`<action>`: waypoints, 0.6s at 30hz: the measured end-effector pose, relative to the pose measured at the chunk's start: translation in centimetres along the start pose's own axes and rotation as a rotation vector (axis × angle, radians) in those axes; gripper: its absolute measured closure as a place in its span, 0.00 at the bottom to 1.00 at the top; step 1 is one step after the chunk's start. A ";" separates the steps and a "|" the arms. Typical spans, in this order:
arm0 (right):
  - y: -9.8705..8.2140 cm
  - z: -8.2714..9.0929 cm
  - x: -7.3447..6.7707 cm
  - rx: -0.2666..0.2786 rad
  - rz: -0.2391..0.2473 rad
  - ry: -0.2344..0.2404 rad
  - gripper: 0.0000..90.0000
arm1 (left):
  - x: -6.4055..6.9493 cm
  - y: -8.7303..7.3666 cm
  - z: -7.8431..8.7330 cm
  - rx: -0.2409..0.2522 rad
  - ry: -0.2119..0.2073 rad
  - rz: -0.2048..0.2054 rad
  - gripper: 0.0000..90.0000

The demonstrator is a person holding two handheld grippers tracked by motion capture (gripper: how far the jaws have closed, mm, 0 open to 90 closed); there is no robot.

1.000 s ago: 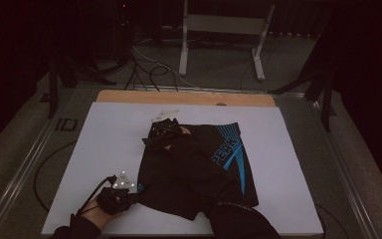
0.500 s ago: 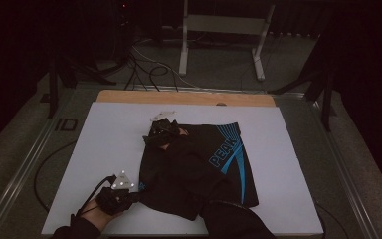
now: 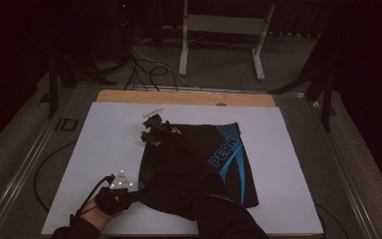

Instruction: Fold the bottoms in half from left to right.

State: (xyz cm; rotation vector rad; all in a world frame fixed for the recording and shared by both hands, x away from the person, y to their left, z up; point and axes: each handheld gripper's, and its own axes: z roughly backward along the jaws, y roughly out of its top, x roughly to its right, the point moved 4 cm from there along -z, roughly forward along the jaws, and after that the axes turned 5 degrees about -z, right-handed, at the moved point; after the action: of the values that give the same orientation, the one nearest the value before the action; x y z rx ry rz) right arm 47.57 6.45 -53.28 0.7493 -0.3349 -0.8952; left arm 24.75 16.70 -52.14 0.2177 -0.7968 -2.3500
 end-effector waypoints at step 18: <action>-0.1 -2.3 -0.1 -0.084 -0.020 -0.077 0.55 | 0.1 0.0 0.0 -0.002 -0.003 -0.003 0.95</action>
State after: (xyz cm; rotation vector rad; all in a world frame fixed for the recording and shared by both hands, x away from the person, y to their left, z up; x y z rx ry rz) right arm 48.71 7.44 -54.96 0.6431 -0.3567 -0.9526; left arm 24.66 16.65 -52.17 0.2146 -0.7956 -2.3541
